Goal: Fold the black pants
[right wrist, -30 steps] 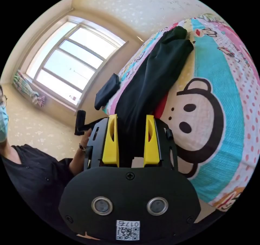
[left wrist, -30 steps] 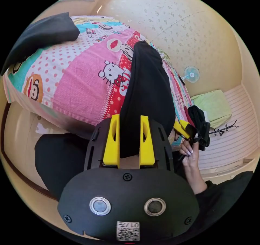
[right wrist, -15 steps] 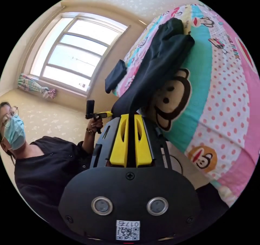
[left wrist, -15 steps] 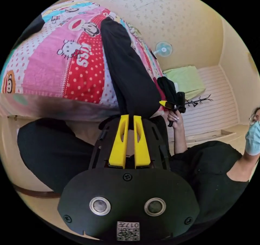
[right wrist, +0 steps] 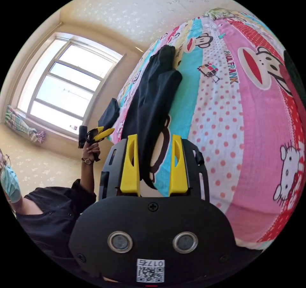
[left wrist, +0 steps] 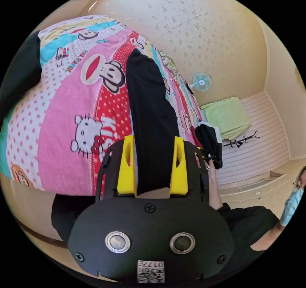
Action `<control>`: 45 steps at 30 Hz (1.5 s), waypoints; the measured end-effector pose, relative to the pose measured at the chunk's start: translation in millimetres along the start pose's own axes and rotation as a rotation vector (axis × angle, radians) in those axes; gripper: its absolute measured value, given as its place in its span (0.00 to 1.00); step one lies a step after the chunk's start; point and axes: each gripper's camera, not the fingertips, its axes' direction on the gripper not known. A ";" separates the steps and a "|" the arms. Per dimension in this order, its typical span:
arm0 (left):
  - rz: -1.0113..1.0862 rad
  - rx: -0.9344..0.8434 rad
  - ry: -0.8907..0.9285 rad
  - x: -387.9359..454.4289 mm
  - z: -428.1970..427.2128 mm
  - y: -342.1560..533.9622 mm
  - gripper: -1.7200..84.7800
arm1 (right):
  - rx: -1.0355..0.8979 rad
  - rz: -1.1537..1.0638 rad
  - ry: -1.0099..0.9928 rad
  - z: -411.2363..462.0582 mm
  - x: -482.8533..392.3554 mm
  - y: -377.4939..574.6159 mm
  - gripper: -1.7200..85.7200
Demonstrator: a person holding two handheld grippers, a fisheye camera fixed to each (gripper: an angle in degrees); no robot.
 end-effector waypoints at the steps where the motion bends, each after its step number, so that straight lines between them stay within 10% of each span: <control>1: -0.009 0.012 -0.037 -8.0 9.1 -17.9 0.22 | 0.009 0.009 -0.007 2.5 6.8 -8.1 0.19; 9: -0.093 0.027 0.028 -58.4 67.3 -46.0 0.23 | 0.037 0.056 -0.191 53.1 62.4 -65.2 0.21; 34: -0.177 -0.002 0.386 -82.3 45.6 264.6 0.08 | -0.129 -0.059 -0.456 24.5 48.8 141.5 0.08; 45: 0.345 0.147 0.758 60.5 -94.7 321.8 0.07 | 0.053 -0.568 -0.626 -157.0 -103.5 180.8 0.02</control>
